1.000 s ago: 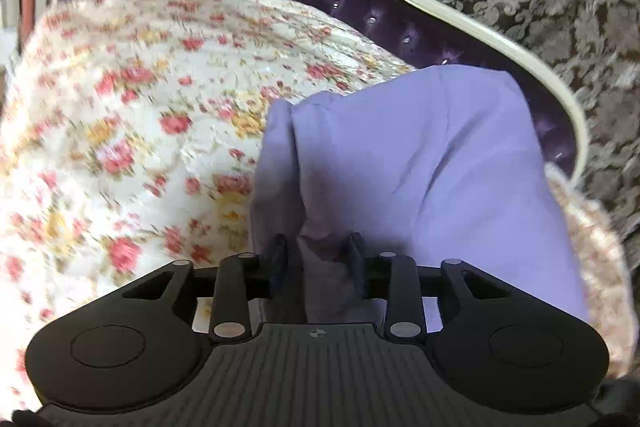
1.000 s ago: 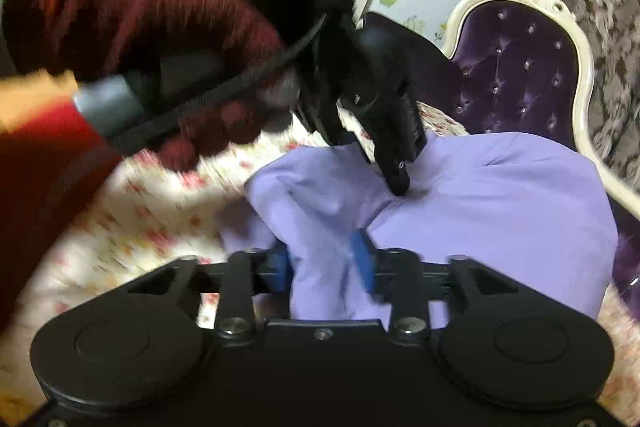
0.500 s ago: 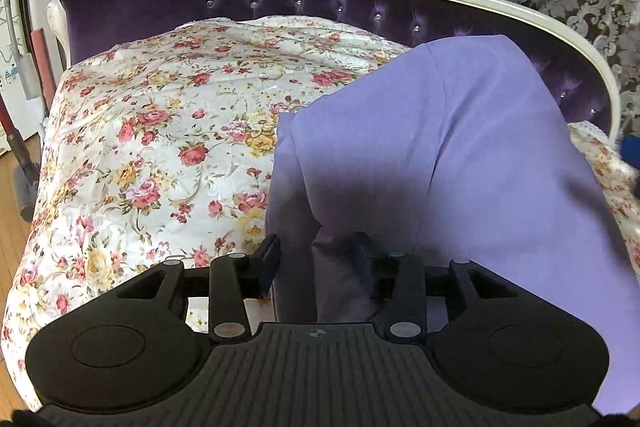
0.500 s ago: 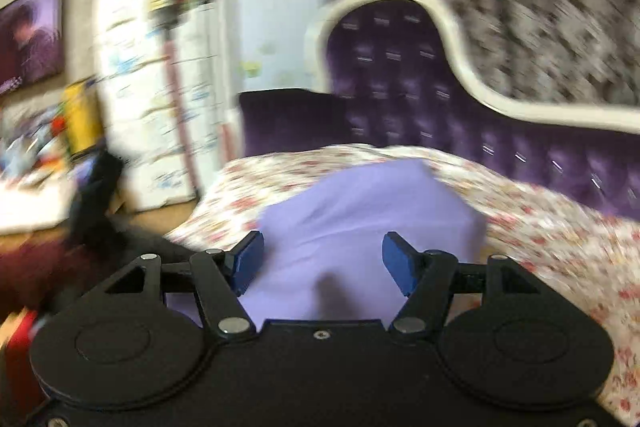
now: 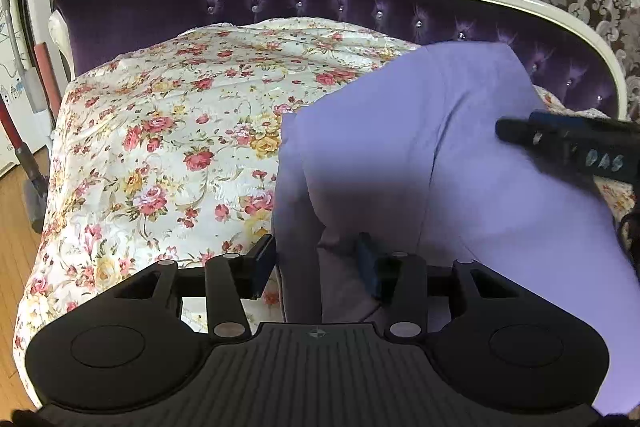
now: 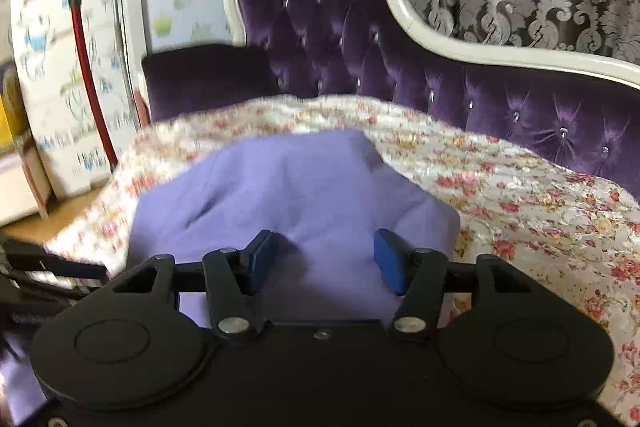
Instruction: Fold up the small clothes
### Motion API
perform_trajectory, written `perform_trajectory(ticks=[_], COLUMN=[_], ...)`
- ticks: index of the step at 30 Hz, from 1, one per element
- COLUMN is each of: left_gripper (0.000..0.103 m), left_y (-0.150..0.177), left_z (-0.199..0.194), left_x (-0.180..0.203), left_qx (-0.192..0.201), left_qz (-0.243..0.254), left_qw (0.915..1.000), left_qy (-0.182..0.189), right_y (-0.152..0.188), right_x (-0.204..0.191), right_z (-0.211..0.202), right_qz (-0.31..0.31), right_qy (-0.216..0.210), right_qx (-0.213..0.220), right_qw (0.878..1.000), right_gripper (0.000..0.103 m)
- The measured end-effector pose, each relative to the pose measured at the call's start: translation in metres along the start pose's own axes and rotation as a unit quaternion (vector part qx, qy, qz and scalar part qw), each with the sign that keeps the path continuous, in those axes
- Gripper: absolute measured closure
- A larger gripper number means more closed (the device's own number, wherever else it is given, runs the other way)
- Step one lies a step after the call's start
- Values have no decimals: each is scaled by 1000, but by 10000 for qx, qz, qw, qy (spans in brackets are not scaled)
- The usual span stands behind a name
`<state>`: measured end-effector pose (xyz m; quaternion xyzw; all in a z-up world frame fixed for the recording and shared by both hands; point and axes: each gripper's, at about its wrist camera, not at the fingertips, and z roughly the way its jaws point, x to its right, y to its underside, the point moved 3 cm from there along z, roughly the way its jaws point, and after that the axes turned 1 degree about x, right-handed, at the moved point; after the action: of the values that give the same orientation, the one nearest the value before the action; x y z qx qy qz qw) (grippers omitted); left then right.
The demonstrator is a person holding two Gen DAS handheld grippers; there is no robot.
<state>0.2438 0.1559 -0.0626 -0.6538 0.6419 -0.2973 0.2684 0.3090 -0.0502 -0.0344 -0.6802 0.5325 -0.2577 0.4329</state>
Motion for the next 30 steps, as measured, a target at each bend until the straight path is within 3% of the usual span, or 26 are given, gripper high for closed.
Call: perform_trajectory(ticks=[4, 9, 13, 15, 17, 23, 30], left_gripper=[55, 51, 41, 37, 33, 32, 32], left_y=[-2, -4, -1, 2, 5, 16, 31], left_z=[-4, -17, -31, -38, -41, -37, -38], left_x=[0, -3, -7, -10, -17, -25, -19], left_qx=[42, 136, 188, 196, 153, -97, 0], left_qz=[71, -37, -194, -259, -341, -400, -225], left_qw=[9999, 9999, 9996, 9995, 9993, 9992, 9994], left_qy=[-73, -58, 25, 58, 72, 18, -270], right_y=[12, 23, 14, 11, 9, 26, 45], right_x=[1, -17, 1, 12, 26, 66, 50], right_z=[14, 14, -2, -16, -33, -42, -68], right_qz=[-170, -852, -276, 49, 339, 1402, 1280], right_qy=[84, 519, 209, 133, 165, -208, -267], right_qx=[-286, -47, 134, 347, 496, 51, 144], right_qw=[9994, 9950, 9993, 9993, 9981, 9899, 9913], right_gripper=[40, 40, 36, 22, 17, 16, 16])
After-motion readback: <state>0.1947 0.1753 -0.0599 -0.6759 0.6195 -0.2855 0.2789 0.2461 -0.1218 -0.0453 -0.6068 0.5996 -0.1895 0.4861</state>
